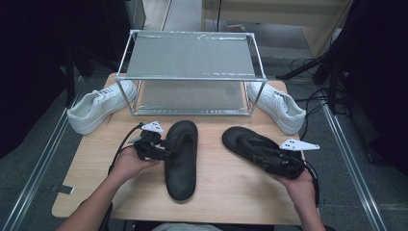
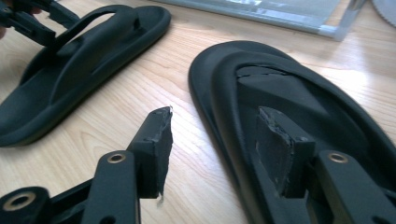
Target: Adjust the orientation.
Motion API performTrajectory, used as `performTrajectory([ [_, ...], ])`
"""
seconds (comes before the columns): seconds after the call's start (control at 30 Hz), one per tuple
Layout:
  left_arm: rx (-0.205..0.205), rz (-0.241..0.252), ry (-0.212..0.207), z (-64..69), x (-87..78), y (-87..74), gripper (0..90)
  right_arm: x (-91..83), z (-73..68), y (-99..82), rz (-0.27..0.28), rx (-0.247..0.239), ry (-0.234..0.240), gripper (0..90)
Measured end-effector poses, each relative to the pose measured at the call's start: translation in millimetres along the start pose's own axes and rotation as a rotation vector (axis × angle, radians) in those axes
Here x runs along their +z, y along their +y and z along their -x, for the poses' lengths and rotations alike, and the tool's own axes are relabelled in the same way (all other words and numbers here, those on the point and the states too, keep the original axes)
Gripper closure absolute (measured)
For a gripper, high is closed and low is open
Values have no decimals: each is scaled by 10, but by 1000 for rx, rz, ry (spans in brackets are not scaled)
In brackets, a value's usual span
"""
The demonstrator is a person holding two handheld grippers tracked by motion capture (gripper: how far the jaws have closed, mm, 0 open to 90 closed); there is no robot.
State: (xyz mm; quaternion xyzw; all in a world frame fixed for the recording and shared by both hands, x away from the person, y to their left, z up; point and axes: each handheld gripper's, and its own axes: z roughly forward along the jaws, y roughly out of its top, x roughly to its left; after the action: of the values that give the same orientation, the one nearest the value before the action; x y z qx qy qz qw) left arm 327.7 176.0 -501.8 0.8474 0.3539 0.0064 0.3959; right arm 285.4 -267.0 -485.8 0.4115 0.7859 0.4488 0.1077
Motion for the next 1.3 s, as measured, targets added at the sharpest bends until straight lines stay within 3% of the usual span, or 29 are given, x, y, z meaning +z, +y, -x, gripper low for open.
performTrajectory([
  [0.3,-3,5,4,-1,-10,-2,391,103,170,-10,-5,17,-2,494],
  [0.57,1,3,5,-1,4,-1,391,272,140,13,-28,-25,31,522],
  [0.8,0,3,9,-4,8,-2,390,422,97,43,-64,-95,19,621],
  [1.0,-1,5,8,-9,5,-3,389,548,124,75,-102,-42,33,757],
  [1.17,0,9,10,-9,-3,-3,389,557,132,124,-124,-37,31,790],
  [1.3,-1,6,12,-13,-7,-4,390,522,89,173,-106,-46,14,788],
])
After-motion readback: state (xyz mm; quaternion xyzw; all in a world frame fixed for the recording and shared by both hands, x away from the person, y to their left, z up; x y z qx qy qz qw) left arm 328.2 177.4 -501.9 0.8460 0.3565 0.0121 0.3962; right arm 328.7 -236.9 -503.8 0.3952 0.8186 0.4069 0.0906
